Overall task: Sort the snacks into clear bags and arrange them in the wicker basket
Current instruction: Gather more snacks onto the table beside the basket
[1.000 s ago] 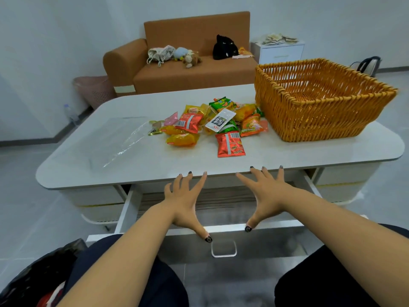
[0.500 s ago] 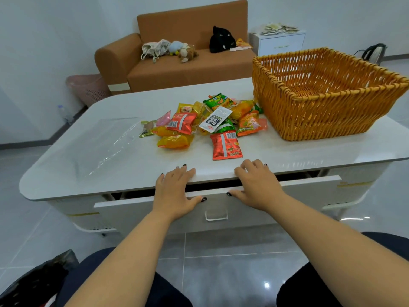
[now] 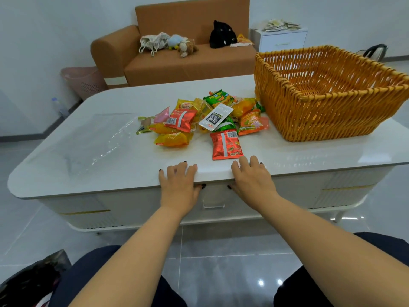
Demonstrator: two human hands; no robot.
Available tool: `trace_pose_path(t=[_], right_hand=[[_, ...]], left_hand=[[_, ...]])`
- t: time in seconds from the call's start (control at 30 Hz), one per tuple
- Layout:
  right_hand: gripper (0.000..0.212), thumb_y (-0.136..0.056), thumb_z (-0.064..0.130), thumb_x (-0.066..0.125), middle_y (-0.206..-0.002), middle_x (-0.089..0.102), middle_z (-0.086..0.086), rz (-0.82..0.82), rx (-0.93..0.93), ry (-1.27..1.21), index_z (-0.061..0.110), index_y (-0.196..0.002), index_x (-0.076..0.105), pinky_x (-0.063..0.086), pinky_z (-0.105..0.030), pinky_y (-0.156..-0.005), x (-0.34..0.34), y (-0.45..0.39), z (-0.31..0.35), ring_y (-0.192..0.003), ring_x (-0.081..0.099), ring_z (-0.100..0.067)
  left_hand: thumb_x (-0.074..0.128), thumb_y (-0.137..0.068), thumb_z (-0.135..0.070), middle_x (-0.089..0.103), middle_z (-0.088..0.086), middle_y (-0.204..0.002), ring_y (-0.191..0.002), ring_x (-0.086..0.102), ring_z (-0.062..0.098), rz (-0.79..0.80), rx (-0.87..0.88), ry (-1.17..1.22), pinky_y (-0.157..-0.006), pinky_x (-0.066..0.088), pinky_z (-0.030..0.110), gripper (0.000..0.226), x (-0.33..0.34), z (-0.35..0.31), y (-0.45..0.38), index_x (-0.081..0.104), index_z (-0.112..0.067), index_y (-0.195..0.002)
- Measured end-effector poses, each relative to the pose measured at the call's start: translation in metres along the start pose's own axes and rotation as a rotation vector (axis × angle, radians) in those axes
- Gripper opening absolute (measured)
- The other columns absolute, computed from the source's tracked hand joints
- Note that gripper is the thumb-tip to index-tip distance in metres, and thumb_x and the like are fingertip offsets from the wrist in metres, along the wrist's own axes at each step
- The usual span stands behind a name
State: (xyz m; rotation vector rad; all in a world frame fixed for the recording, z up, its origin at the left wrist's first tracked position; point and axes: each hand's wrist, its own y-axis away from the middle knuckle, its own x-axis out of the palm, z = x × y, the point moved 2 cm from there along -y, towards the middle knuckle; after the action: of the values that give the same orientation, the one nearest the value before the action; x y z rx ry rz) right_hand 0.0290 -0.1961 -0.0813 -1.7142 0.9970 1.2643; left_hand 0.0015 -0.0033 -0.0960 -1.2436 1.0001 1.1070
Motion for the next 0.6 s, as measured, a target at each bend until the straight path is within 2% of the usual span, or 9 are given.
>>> trace_pose_path(t=[0.07, 0.1, 0.17, 0.27, 0.33, 0.43, 0.5, 0.57, 0.6], right_hand=[[0.057, -0.081, 0.057, 0.063, -0.108, 0.056, -0.011, 0.012, -0.02, -0.122, 0.009, -0.11, 0.059, 0.048, -0.037, -0.064, -0.012, 0.002, -0.005, -0.097, 0.051, -0.031], [0.055, -0.089, 0.06, 0.048, -0.116, 0.052, -0.008, -0.004, -0.005, -0.19, 0.012, -0.117, 0.055, 0.046, -0.036, -0.069, -0.016, 0.002, -0.011, -0.106, 0.047, -0.028], [0.054, -0.095, 0.056, 0.039, -0.13, 0.045, -0.007, -0.062, 0.015, -0.338, 0.014, -0.128, 0.05, 0.045, -0.037, -0.081, -0.027, -0.001, -0.021, -0.12, 0.04, -0.026], [0.057, -0.096, 0.046, 0.046, -0.146, 0.036, -0.017, -0.197, 0.016, -0.366, 0.011, -0.141, 0.043, 0.036, -0.043, -0.103, -0.036, -0.023, -0.033, -0.136, 0.029, -0.033], [0.062, -0.095, 0.049, 0.043, -0.151, 0.032, -0.02, -0.183, -0.065, -0.318, 0.012, -0.144, 0.04, 0.025, -0.045, -0.114, -0.031, -0.04, -0.039, -0.142, 0.023, -0.037], [0.073, -0.09, 0.062, 0.026, -0.155, 0.027, -0.018, -0.074, -0.216, -0.269, 0.017, -0.147, 0.037, 0.014, -0.044, -0.117, -0.012, -0.057, -0.049, -0.146, 0.015, -0.036], [0.083, -0.086, 0.073, 0.013, -0.161, 0.011, -0.011, -0.004, -0.24, -0.342, 0.024, -0.152, 0.023, 0.008, -0.045, -0.12, 0.001, -0.064, -0.056, -0.149, -0.002, -0.029], [0.085, -0.081, 0.078, 0.004, -0.161, -0.013, 0.002, 0.059, -0.213, -0.429, 0.034, -0.153, 0.0, -0.001, -0.038, -0.121, 0.014, -0.068, -0.058, -0.145, -0.023, -0.017], [0.084, -0.08, 0.079, 0.003, -0.159, -0.021, 0.007, 0.068, -0.204, -0.433, 0.036, -0.151, -0.009, -0.005, -0.034, -0.12, 0.02, -0.071, -0.059, -0.143, -0.028, -0.013]], left_hand=[[0.046, -0.092, -0.06, 0.026, 0.005, -0.155, -0.133, 0.031, 0.032, 0.073, 0.031, 0.011, -0.114, 0.022, 0.053, 0.069, -0.003, 0.005, 0.005, 0.025, -0.028, -0.15], [0.039, -0.092, -0.064, 0.023, 0.004, -0.157, -0.135, 0.029, 0.031, 0.099, 0.046, 0.018, -0.115, 0.021, 0.051, 0.071, -0.006, 0.006, 0.006, 0.021, -0.028, -0.151], [0.032, -0.093, -0.066, 0.03, 0.005, -0.152, -0.131, 0.032, 0.029, 0.128, 0.046, 0.06, -0.111, 0.027, 0.047, 0.068, -0.018, 0.007, 0.002, 0.027, -0.027, -0.149], [0.032, -0.098, -0.058, 0.047, 0.006, -0.134, -0.119, 0.044, 0.026, 0.11, 0.119, 0.117, -0.098, 0.039, 0.041, 0.055, -0.034, 0.004, -0.024, 0.044, -0.022, -0.138], [0.038, -0.099, -0.053, 0.041, 0.005, -0.145, -0.13, 0.042, 0.024, 0.123, 0.219, 0.193, -0.104, 0.038, 0.038, 0.054, -0.036, 0.006, -0.042, 0.039, -0.023, -0.144], [0.046, -0.098, -0.049, 0.024, -0.002, -0.16, -0.146, 0.024, 0.016, 0.151, 0.351, 0.276, -0.119, 0.024, 0.034, 0.06, -0.026, 0.015, -0.066, 0.03, -0.025, -0.15], [0.046, -0.098, -0.049, 0.017, -0.008, -0.162, -0.148, 0.015, 0.01, 0.169, 0.332, 0.386, -0.121, 0.018, 0.033, 0.062, -0.017, 0.019, -0.077, 0.026, -0.028, -0.152], [0.04, -0.097, -0.054, 0.012, -0.011, -0.162, -0.148, 0.009, 0.005, 0.178, 0.306, 0.462, -0.122, 0.014, 0.031, 0.063, -0.003, 0.022, -0.081, 0.023, -0.031, -0.153], [0.035, -0.096, -0.058, 0.015, -0.01, -0.162, -0.148, 0.009, 0.005, 0.156, 0.33, 0.451, -0.121, 0.013, 0.03, 0.063, 0.002, 0.023, -0.082, 0.025, -0.03, -0.152]])
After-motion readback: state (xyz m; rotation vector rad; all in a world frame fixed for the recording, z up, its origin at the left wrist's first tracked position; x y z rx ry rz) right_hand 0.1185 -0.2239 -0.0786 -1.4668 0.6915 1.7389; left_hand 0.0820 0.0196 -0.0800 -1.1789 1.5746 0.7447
